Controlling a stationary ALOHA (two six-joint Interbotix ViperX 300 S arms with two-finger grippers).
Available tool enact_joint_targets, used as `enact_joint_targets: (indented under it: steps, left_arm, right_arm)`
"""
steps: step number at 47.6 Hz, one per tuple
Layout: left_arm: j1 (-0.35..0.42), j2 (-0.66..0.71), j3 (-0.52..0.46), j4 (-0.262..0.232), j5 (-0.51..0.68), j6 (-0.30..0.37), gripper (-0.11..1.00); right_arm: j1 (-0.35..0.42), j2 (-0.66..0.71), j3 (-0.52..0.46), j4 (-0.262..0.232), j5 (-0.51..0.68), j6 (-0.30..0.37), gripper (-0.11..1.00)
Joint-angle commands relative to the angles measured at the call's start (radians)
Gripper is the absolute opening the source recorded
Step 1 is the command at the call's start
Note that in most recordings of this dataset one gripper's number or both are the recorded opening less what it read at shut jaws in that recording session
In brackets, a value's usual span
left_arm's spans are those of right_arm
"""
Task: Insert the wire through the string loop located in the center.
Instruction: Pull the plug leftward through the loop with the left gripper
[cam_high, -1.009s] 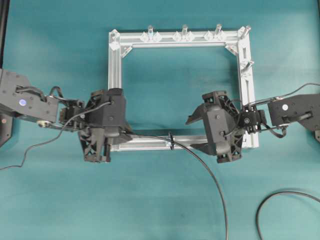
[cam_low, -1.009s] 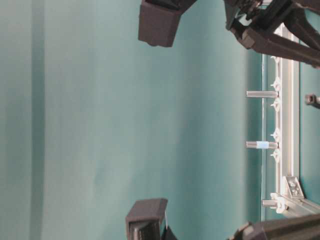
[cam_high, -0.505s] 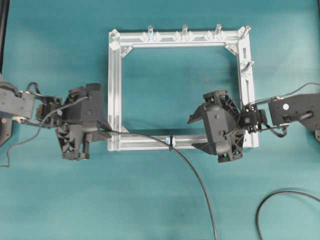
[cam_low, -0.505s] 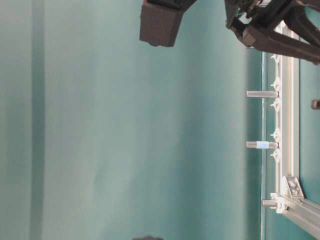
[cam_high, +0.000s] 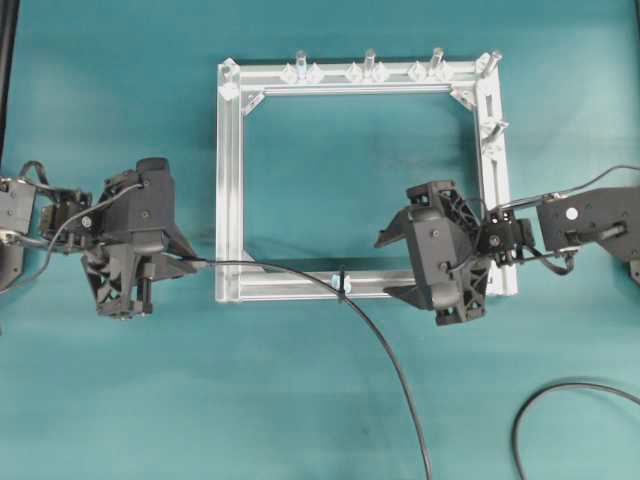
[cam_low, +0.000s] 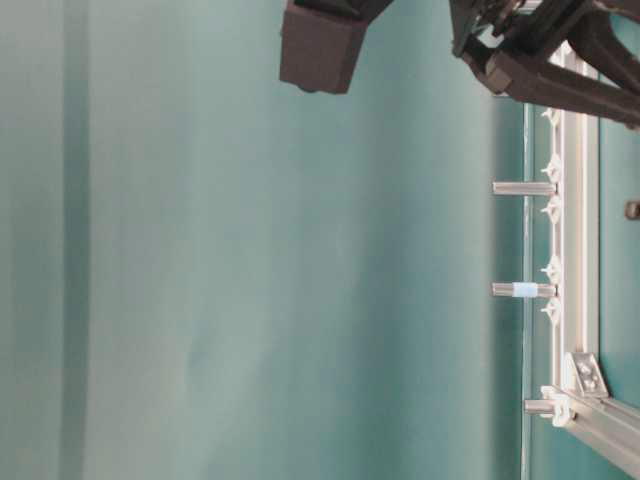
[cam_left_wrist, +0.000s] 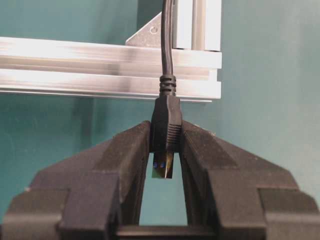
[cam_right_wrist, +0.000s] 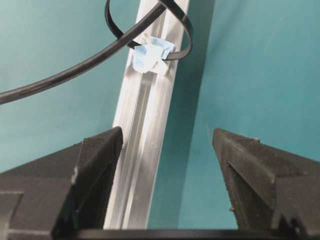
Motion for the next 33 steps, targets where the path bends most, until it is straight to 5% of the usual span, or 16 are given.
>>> enact_joint_targets:
  steps: [1,33]
  left_arm:
    - [0.005,-0.005,-0.003,0.0,-0.005,-0.009,0.21]
    - [0.005,-0.002,0.075,0.003,-0.075,-0.032,0.21]
  right_arm:
    - [0.002,-0.026,-0.008,0.003,-0.005,0.002,0.74]
    - [0.0,-0.026,-0.008,-0.002,-0.006,-0.002,0.74]
